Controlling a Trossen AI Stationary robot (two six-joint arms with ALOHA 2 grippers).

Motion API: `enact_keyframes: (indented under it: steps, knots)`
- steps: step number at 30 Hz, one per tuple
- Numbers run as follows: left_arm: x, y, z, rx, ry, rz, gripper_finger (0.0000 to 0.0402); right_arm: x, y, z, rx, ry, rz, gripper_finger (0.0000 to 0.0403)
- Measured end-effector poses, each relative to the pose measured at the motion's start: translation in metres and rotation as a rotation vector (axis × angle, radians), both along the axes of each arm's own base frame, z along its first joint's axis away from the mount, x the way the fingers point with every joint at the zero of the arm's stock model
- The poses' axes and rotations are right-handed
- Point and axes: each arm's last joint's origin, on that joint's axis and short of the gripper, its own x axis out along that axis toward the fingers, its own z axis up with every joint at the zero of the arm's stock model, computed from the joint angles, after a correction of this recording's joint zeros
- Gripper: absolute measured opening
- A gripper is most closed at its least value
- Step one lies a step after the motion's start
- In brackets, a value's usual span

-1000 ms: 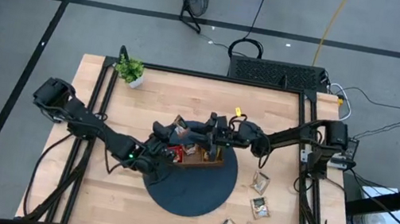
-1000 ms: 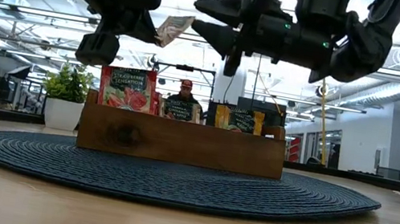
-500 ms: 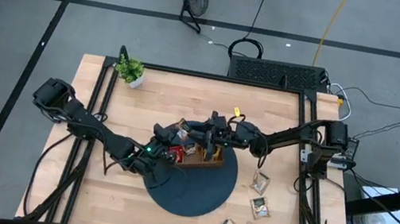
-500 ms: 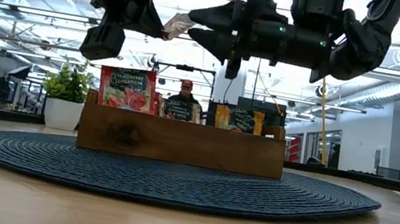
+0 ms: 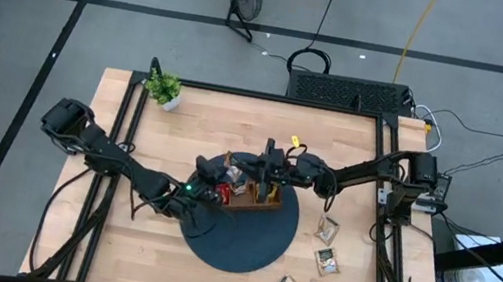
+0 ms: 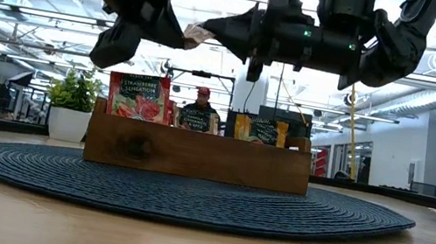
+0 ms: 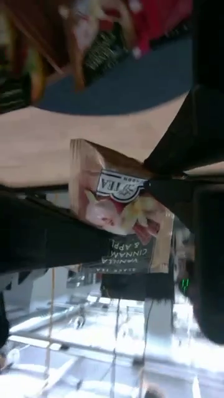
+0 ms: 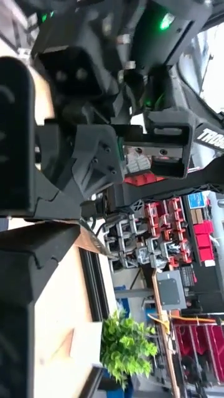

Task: Pick & Place Tea
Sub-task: Put the brown tea bag into the middle section of the wooden organizer

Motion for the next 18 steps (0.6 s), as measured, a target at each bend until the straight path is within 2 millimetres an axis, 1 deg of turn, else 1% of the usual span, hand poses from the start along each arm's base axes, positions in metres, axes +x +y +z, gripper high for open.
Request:
enact_keyframes:
  steps: [4,7,10,11,13,15,18]
  knots:
    - [0.000,-0.003,0.005,-0.194,-0.183,0.028,0.0059,0.000,0.000,0.002,-0.037,-0.006,-0.013,0.0001]
    - [-0.007,-0.003,0.018,-0.437,-0.253,-0.033,0.0101,-0.002,-0.001,0.006,-0.067,-0.011,-0.041,0.0000]
    - [-0.018,0.005,0.036,-0.664,-0.298,-0.048,0.0152,-0.004,0.001,0.012,-0.117,-0.008,-0.037,0.0000]
    - [-0.023,0.009,0.043,-0.715,-0.315,-0.037,0.0169,-0.005,0.002,0.014,-0.134,0.008,-0.016,0.0000]
    - [-0.035,0.017,0.055,-0.777,-0.331,-0.012,0.0198,-0.008,0.008,0.018,-0.156,0.057,0.035,0.0000]
    - [-0.045,0.020,0.066,-0.831,-0.347,-0.012,0.0220,-0.014,0.015,0.022,-0.176,0.146,0.103,0.0000]
    - [-0.061,0.022,0.081,-0.864,-0.378,-0.048,0.0239,-0.025,0.027,0.023,-0.192,0.297,0.178,0.0000]
